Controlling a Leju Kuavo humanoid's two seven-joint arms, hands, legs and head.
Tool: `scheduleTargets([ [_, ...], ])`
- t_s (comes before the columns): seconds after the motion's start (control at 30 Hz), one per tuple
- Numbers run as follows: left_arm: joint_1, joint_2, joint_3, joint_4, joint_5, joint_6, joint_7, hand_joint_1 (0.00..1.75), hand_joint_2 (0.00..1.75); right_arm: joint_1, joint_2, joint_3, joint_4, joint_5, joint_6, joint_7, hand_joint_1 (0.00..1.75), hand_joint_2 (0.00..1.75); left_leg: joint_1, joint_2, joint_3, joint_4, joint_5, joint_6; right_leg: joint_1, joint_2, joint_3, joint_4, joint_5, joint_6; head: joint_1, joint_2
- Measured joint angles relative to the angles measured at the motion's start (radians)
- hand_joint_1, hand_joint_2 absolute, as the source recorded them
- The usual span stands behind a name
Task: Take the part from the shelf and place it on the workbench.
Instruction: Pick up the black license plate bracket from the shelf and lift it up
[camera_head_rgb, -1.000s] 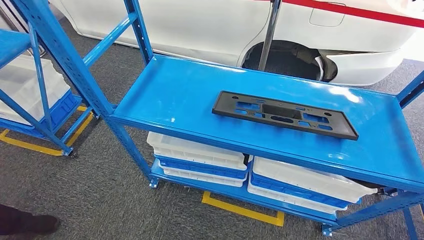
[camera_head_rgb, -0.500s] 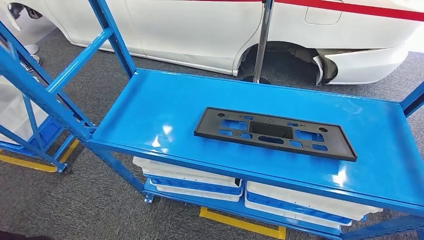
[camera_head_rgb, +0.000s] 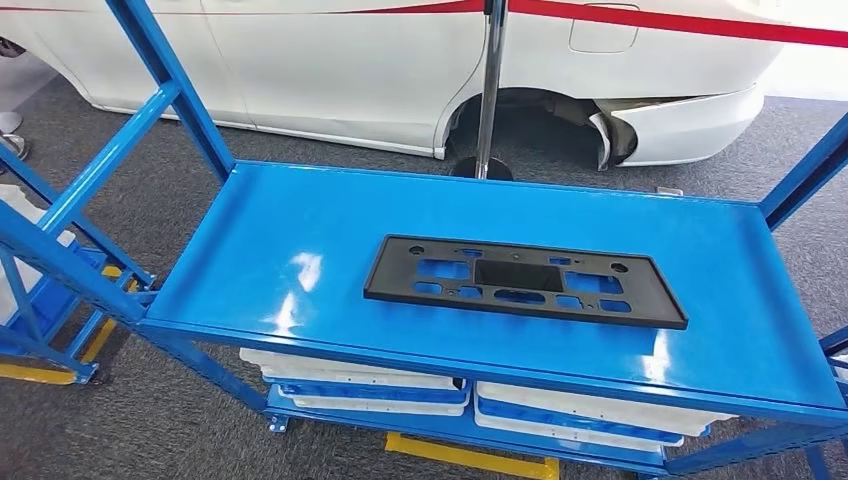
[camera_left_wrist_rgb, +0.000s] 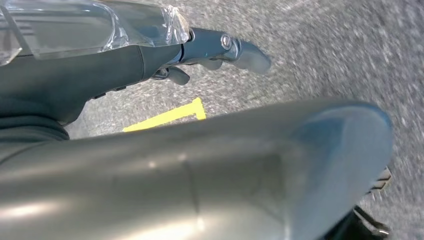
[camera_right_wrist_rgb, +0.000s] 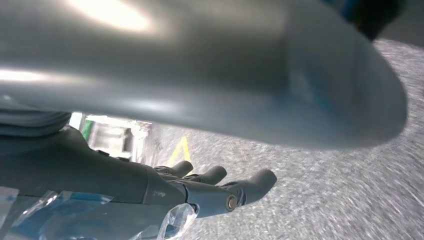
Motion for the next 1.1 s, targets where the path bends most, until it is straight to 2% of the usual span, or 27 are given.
scheduleTargets([
  [0.03, 0.001, 0.0, 0.0, 0.0, 0.0, 0.0, -0.001, 0.0, 0.0, 0.0, 0.0, 0.0, 0.0, 0.0, 0.001, 0.0, 0.0, 0.0, 0.004, 0.007, 0.002, 0.001, -0.004, -0.002, -0.006, -0.007, -0.04, 0.071, -0.026, 0.01, 0.0, 0.0],
  [0.07, 0.002, -0.001, 0.0, 0.0, 0.0, 0.001, -0.002, 0.0, 0.0, 0.0, -0.001, 0.0, 0.0, 0.0, 0.001, 0.0, 0.0, 0.0, 0.009, 0.013, 0.005, 0.004, -0.009, -0.007, -0.013, -0.011, -0.071, 0.12, -0.036, 0.019, 0.0, 0.0],
  [0.1, 0.004, -0.001, 0.0, 0.0, 0.0, 0.002, -0.004, 0.0, 0.0, 0.001, -0.001, 0.0, 0.0, -0.001, 0.001, 0.001, 0.0, 0.0, 0.015, 0.018, 0.006, 0.01, -0.016, -0.013, -0.019, -0.015, -0.083, 0.131, -0.025, 0.029, -0.001, 0.0],
  [0.13, 0.004, -0.001, 0.0, 0.0, 0.001, 0.004, -0.006, 0.0, 0.0, 0.002, -0.002, 0.0, 0.001, -0.001, 0.001, 0.001, 0.0, 0.0, 0.022, 0.021, 0.007, 0.018, -0.025, -0.021, -0.025, -0.019, -0.072, 0.099, 0.005, 0.038, -0.001, 0.0],
  [0.2, 0.003, 0.001, 0.0, 0.0, 0.001, 0.015, -0.014, 0.0, 0.0, 0.004, -0.003, 0.0, 0.004, -0.002, 0.001, 0.002, 0.0, 0.0, 0.033, 0.026, 0.006, 0.046, -0.049, -0.042, -0.035, -0.033, -0.009, -0.038, 0.078, 0.057, 0.0, 0.0],
  [0.23, 0.001, 0.003, 0.0, 0.001, 0.002, 0.023, -0.019, 0.0, 0.0, 0.004, -0.003, 0.0, 0.004, -0.002, 0.002, 0.002, 0.0, 0.0, 0.035, 0.028, 0.003, 0.062, -0.062, -0.053, -0.038, -0.036, 0.017, -0.093, 0.098, 0.058, 0.0, 0.0],
  [0.27, -0.001, 0.006, 0.0, 0.002, 0.004, 0.033, -0.024, 0.0, 0.0, 0.004, -0.003, 0.0, 0.005, -0.002, 0.003, 0.002, 0.0, 0.0, 0.034, 0.029, 0.001, 0.073, -0.071, -0.061, -0.038, -0.037, 0.031, -0.123, 0.105, 0.053, -0.001, 0.0],
  [0.3, -0.002, 0.009, 0.0, 0.002, 0.007, 0.041, -0.028, 0.0, 0.0, 0.004, -0.003, 0.0, 0.005, -0.002, 0.003, 0.003, 0.0, 0.0, 0.033, 0.03, -0.001, 0.079, -0.077, -0.066, -0.036, -0.035, 0.033, -0.129, 0.1, 0.045, -0.001, 0.0],
  [0.37, -0.004, 0.014, 0.002, 0.002, 0.015, 0.054, -0.034, 0.0, 0.0, 0.007, -0.003, 0.0, 0.005, -0.003, 0.003, 0.006, 0.0, 0.0, 0.037, 0.029, 0.001, 0.08, -0.082, -0.071, -0.034, -0.027, 0.03, -0.126, 0.097, 0.025, -0.002, 0.0],
  [0.43, -0.005, 0.021, 0.002, 0.003, 0.019, 0.064, -0.033, 0.0, 0.0, 0.011, -0.006, 0.0, 0.005, -0.006, -0.007, 0.011, 0.0, 0.0, 0.041, 0.023, -0.015, 0.124, -0.111, -0.075, -0.034, -0.023, 0.033, -0.126, 0.095, 0.011, -0.003, 0.0],
  [0.47, -0.006, 0.025, 0.002, 0.003, 0.019, 0.067, -0.029, 0.0, 0.0, 0.011, -0.009, 0.0, 0.005, -0.009, -0.016, 0.013, 0.0, 0.0, 0.041, 0.019, -0.04, 0.18, -0.141, -0.077, -0.034, -0.021, 0.035, -0.127, 0.094, 0.007, -0.004, 0.0],
  [0.53, -0.007, 0.032, 0.002, 0.003, 0.017, 0.072, -0.021, 0.0, 0.0, 0.012, -0.017, -0.001, 0.005, -0.016, -0.036, 0.012, 0.0, 0.0, 0.039, 0.013, -0.12, 0.335, -0.205, -0.078, -0.031, -0.015, 0.036, -0.127, 0.09, 0.001, -0.004, 0.0],
  [0.57, -0.006, 0.035, 0.002, 0.003, 0.017, 0.072, -0.018, 0.0, 0.0, 0.013, -0.022, -0.001, 0.006, -0.02, -0.045, 0.011, 0.0, 0.0, 0.037, 0.011, -0.156, 0.395, -0.22, -0.076, -0.028, -0.011, 0.038, -0.127, 0.089, -0.001, -0.004, 0.0],
  [0.6, -0.005, 0.037, 0.002, 0.003, 0.017, 0.072, -0.018, 0.0, 0.0, 0.014, -0.027, -0.001, 0.006, -0.023, -0.052, 0.011, 0.0, 0.0, 0.036, 0.01, -0.175, 0.417, -0.215, -0.072, -0.025, -0.006, 0.04, -0.127, 0.087, -0.003, -0.004, 0.0],
  [0.63, -0.004, 0.037, 0.002, 0.003, 0.016, 0.072, -0.019, 0.0, 0.0, 0.015, -0.032, -0.002, 0.007, -0.026, -0.058, 0.011, 0.0, 0.0, 0.033, 0.009, -0.174, 0.396, -0.19, -0.065, -0.022, -0.001, 0.044, -0.127, 0.085, -0.005, -0.004, 0.0],
  [0.7, -0.007, 0.038, 0.002, 0.003, 0.011, 0.066, -0.024, 0.0, 0.0, 0.017, -0.04, -0.004, 0.008, -0.044, -0.073, 0.008, 0.0, 0.0, 0.024, 0.004, -0.123, 0.253, -0.102, -0.045, -0.019, 0.009, 0.053, -0.128, 0.082, -0.006, -0.004, 0.0],
  [0.73, -0.01, 0.037, 0.002, 0.003, 0.006, 0.061, -0.028, 0.0, 0.0, 0.019, -0.042, -0.007, 0.009, -0.062, -0.084, -0.001, 0.0, 0.0, 0.019, 0.0, -0.094, 0.181, -0.068, -0.037, -0.016, 0.013, 0.056, -0.13, 0.081, -0.004, -0.004, 0.0],
  [0.77, -0.013, 0.036, 0.002, 0.003, 0.0, 0.055, -0.031, 0.0, 0.0, 0.022, -0.045, -0.014, 0.009, -0.089, -0.097, -0.016, 0.0, 0.0, 0.013, -0.003, -0.074, 0.131, -0.046, -0.032, -0.016, 0.016, 0.057, -0.132, 0.08, -0.002, -0.004, 0.0],
  [0.8, -0.015, 0.033, 0.002, 0.003, -0.007, 0.048, -0.032, 0.0, 0.0, 0.027, -0.047, -0.023, 0.009, -0.125, -0.11, -0.043, 0.0, 0.0, 0.012, -0.005, -0.065, 0.103, -0.038, -0.032, -0.013, 0.018, 0.058, -0.132, 0.077, -0.002, -0.004, 0.0],
  [0.87, -0.016, 0.024, 0.001, 0.003, -0.016, 0.036, -0.028, 0.0, 0.0, 0.039, -0.053, -0.053, 0.009, -0.222, -0.127, -0.123, 0.0, 0.0, 0.013, -0.006, -0.061, 0.092, -0.037, -0.059, -0.01, 0.018, 0.058, -0.131, 0.075, -0.02, -0.003, 0.0],
  [0.93, -0.012, 0.018, 0.0, 0.003, -0.027, 0.021, -0.021, 0.0, 0.0, 0.05, -0.054, -0.1, 0.009, -0.344, -0.133, -0.227, 0.0, 0.0, 0.015, -0.007, -0.06, 0.089, -0.037, -0.077, -0.007, 0.016, 0.06, -0.134, 0.077, -0.041, -0.002, 0.0],
  [1.0, -0.009, 0.018, -0.003, 0.003, -0.038, 0.012, -0.016, 0.0, 0.0, 0.054, -0.05, -0.163, 0.009, -0.473, -0.131, -0.324, 0.0, 0.0, 0.014, -0.008, -0.061, 0.089, -0.037, -0.071, -0.007, 0.015, 0.062, -0.14, 0.08, -0.037, -0.002, 0.0],
  [1.1, -0.004, 0.018, -0.006, 0.003, -0.031, 0.017, -0.014, 0.0, 0.0, 0.051, -0.032, -0.278, 0.008, -0.648, -0.11, -0.422, 0.0, 0.0, 0.013, -0.008, -0.061, 0.09, -0.039, -0.064, -0.007, 0.015, 0.065, -0.147, 0.081, -0.018, -0.003, 0.0],
])
